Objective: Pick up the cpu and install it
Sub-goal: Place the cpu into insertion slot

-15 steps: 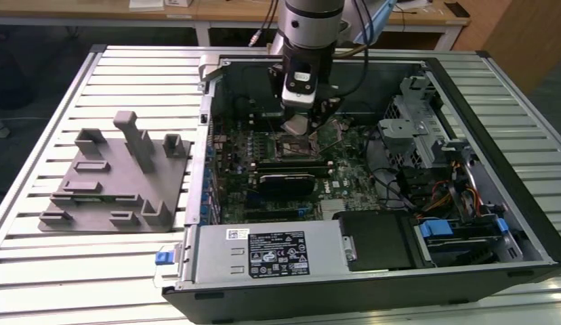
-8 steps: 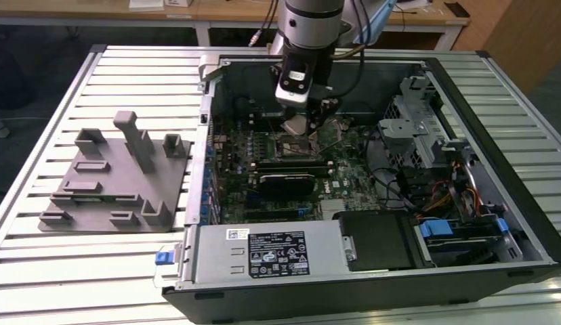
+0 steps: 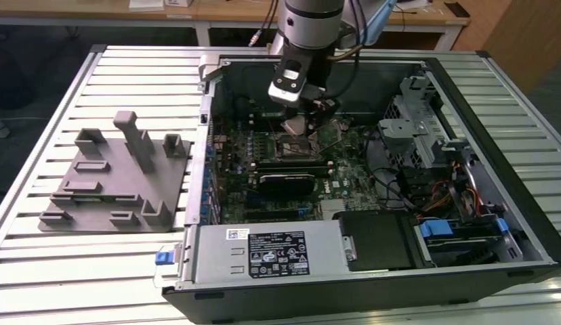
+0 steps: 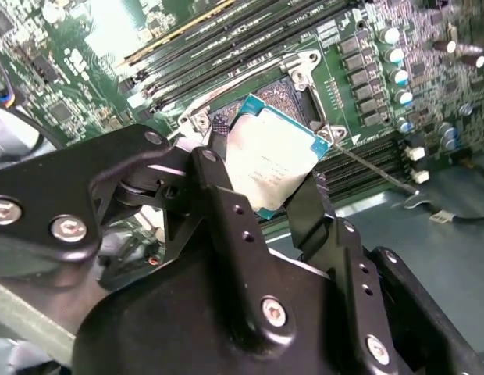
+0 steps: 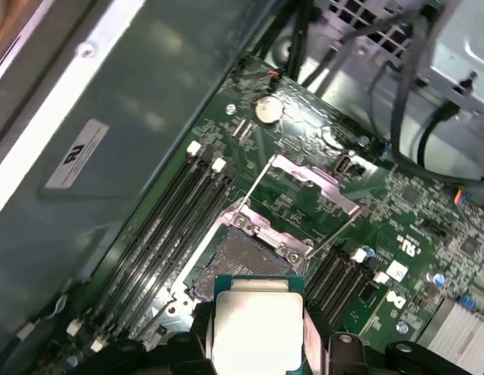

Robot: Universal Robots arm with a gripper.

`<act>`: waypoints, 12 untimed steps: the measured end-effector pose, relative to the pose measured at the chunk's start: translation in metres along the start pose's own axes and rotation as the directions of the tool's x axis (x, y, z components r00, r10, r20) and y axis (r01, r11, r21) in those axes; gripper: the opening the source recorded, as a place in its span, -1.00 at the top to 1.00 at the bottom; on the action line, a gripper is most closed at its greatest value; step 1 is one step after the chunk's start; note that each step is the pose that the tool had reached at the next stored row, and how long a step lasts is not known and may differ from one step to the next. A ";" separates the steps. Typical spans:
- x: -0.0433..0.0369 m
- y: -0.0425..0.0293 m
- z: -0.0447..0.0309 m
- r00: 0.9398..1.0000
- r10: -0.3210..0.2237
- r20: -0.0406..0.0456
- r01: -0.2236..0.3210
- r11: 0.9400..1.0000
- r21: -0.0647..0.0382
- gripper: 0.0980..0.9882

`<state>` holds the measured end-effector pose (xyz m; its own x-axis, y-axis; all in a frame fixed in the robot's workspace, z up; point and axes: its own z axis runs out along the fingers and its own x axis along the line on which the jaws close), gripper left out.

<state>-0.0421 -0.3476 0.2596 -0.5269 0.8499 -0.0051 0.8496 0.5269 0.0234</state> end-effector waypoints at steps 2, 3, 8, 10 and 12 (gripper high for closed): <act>0.0000 0.0000 0.0001 1.000 0.031 0.001 -0.031 1.000 0.000 0.00; 0.0000 0.0000 0.0002 0.999 0.046 0.001 -0.046 0.999 0.000 0.00; 0.0000 0.0000 0.0005 0.992 0.122 0.003 -0.122 0.993 0.000 0.00; 0.0000 0.0000 0.0006 0.988 0.155 0.004 -0.155 0.988 0.000 0.00; 0.0000 0.0000 0.0008 0.982 0.190 0.005 -0.190 0.982 0.001 0.00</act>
<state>-0.0421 -0.3476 0.2589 -0.3558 0.9346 -0.0051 0.9343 0.3558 0.0233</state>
